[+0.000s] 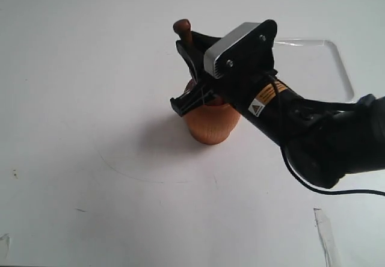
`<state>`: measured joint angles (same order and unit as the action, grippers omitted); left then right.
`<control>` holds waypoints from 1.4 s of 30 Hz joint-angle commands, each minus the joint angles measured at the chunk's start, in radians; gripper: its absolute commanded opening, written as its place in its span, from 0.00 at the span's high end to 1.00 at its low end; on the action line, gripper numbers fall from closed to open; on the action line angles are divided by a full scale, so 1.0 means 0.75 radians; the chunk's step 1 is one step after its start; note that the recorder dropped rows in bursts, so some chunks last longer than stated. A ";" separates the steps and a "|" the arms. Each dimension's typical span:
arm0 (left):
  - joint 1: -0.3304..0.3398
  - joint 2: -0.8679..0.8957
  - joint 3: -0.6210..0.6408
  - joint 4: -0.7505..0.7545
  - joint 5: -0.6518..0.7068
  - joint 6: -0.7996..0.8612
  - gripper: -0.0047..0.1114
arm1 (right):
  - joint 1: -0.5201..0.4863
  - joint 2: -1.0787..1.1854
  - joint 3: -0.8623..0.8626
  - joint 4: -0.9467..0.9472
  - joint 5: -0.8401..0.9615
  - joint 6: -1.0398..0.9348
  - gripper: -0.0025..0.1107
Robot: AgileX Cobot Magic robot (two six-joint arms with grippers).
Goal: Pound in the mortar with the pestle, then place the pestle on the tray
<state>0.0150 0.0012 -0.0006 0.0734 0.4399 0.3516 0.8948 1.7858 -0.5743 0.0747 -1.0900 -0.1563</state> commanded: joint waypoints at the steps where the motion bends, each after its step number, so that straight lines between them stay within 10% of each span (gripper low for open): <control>1: -0.010 -0.002 0.001 -0.010 -0.004 -0.011 0.96 | 0.001 0.108 0.002 0.019 -0.057 0.071 0.98; 10: -0.010 -0.002 0.001 -0.010 -0.004 -0.011 0.96 | 0.001 -0.231 -0.028 0.118 -0.175 -0.029 0.98; 18: -0.010 -0.002 0.001 -0.010 -0.004 -0.011 0.96 | -0.153 -0.775 -0.028 0.878 0.309 -1.175 0.98; 26: -0.010 -0.002 0.001 -0.010 -0.004 -0.011 0.96 | -0.616 -0.519 -0.179 0.662 1.051 -0.885 0.98; 35: -0.010 -0.002 0.001 -0.010 -0.004 -0.011 0.96 | -0.665 -0.065 -0.730 0.647 1.782 -0.880 0.98; 42: -0.010 -0.002 0.001 -0.010 -0.004 -0.011 0.96 | -0.665 0.229 -0.935 0.647 1.829 -0.823 0.98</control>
<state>0.0150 0.0012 -0.0006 0.0734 0.4399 0.3516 0.4049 1.8933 -1.2352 0.5697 0.2692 -0.7837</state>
